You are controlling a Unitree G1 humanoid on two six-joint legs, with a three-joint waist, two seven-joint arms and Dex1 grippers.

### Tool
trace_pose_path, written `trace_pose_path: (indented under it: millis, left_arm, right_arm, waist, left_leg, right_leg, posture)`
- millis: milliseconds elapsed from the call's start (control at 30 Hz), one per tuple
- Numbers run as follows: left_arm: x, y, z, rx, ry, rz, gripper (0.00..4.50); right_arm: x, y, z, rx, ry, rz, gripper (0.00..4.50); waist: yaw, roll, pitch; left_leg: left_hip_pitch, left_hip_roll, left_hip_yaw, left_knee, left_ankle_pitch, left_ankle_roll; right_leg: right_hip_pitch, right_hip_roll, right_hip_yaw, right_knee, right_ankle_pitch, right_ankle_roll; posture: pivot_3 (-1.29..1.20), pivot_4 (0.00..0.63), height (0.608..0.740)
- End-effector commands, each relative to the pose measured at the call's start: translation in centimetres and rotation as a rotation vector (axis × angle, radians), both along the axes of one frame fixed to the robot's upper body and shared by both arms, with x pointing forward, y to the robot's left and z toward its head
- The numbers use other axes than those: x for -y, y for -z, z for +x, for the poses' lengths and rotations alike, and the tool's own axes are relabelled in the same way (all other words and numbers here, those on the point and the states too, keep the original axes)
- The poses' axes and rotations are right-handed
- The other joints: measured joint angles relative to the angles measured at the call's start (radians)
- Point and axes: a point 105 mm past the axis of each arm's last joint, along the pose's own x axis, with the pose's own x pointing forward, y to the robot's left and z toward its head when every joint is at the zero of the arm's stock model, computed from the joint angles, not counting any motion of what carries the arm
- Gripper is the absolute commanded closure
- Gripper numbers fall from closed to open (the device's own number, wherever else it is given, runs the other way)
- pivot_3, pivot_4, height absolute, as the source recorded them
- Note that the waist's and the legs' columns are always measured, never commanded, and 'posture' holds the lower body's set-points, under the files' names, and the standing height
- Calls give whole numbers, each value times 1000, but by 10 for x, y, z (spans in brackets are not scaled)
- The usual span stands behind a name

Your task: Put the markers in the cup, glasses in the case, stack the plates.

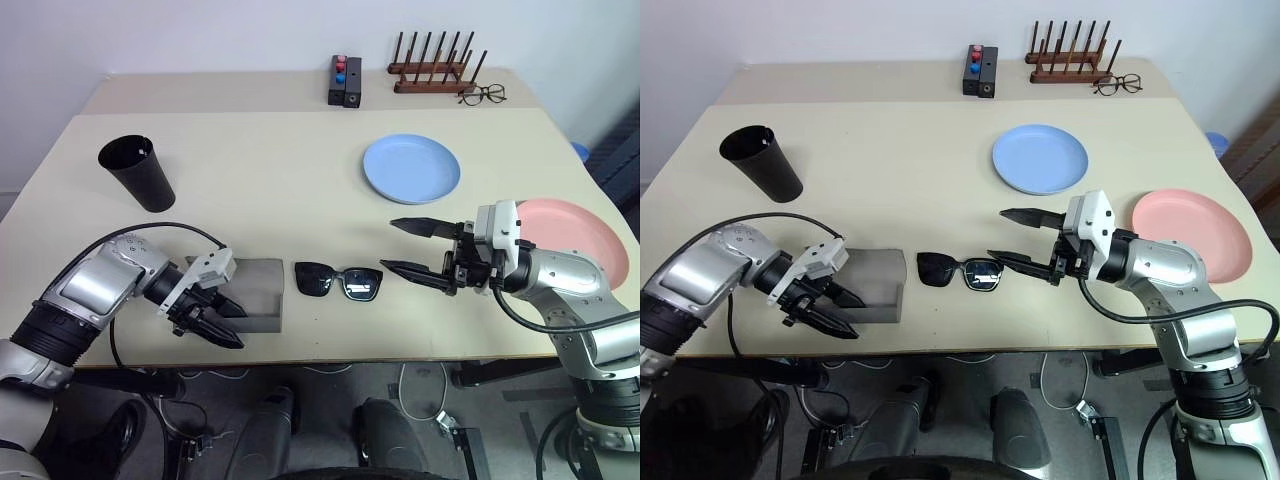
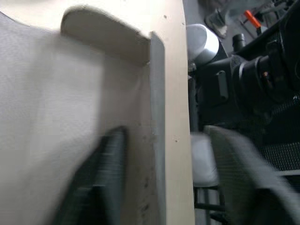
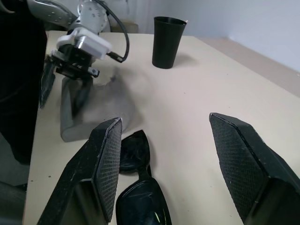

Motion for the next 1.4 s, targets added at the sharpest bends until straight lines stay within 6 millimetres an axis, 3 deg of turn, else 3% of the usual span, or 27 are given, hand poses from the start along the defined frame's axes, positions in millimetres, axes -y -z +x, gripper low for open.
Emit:
trace_pose_path:
  millis: [33,67,167,300,467,767,1033,1133,1233,1367,1400]
  left_arm:
    - [-2,-7,6,43,-2,11,3911]
    - [-3,-8,7,57,3,15,4395]
    - [-5,-17,10,61,-6,16,4395]
    - [-13,-42,42,184,-37,18,4395]
    - [-8,-53,72,254,-44,-17,4395]
    - [4,-28,86,308,93,32,4395]
    - [7,-21,89,323,126,36,4395]
    - [8,-21,89,280,88,25,3582]
    - [10,-26,89,278,76,6,2130]
    - [19,-49,94,294,46,-68,202]
    - [24,-58,95,311,47,-101,47]
  right_arm:
    - [-1,-7,-1,43,1,4,1488]
    - [-2,-8,-1,44,4,5,1488]
    - [-2,-7,0,45,6,4,1488]
    - [0,-6,1,45,10,-1,1488]
    - [-2,-6,4,48,5,2,1488]
    - [-2,-6,2,50,11,-2,1488]
    - [1,-3,1,46,31,-6,1488]
    - [1,-1,1,46,32,-9,1488]
    - [4,1,1,45,34,-17,1488]
    - [11,4,-1,40,38,-42,1488]
    - [15,5,-2,29,40,-52,1488]
  waist:
    - [0,0,0]
    - [0,0,0]
    - [3,0,0]
    - [16,0,0]
    - [23,0,0]
    - [16,-1,0]
    - [19,-1,0]
    - [17,-1,0]
    - [16,-1,1]
    - [18,-1,1]
    - [19,-2,1]
  left_leg:
    - [0,0,0,0,0,0]
    - [0,0,0,0,0,0]
    - [0,0,0,0,0,0]
    - [0,0,0,0,0,0]
    - [0,-1,0,0,0,0]
    - [-1,0,0,0,0,0]
    - [0,-1,0,1,0,0]
    - [0,-1,0,2,0,0]
    - [-1,-1,0,1,0,0]
    - [-1,-1,-1,2,0,0]
    - [-1,-1,-1,2,0,0]
  right_leg:
    - [0,0,0,0,0,0]
    - [0,0,0,0,0,0]
    - [-1,0,0,0,0,0]
    - [-3,0,-1,0,0,0]
    - [-3,0,-1,0,1,2]
    - [-1,1,-1,0,1,2]
    - [1,1,-2,0,1,3]
    - [1,1,-2,0,1,3]
    - [1,1,-2,0,1,3]
    - [1,1,-3,0,1,3]
    - [1,1,-3,0,1,3]
  posture:
    - [0,150,737]
    - [0,150,737]
    - [0,150,737]
    - [0,150,737]
    - [0,150,737]
    - [0,150,737]
    - [0,150,737]
    - [0,150,737]
    - [0,150,737]
    - [0,150,737]
    - [0,150,737]
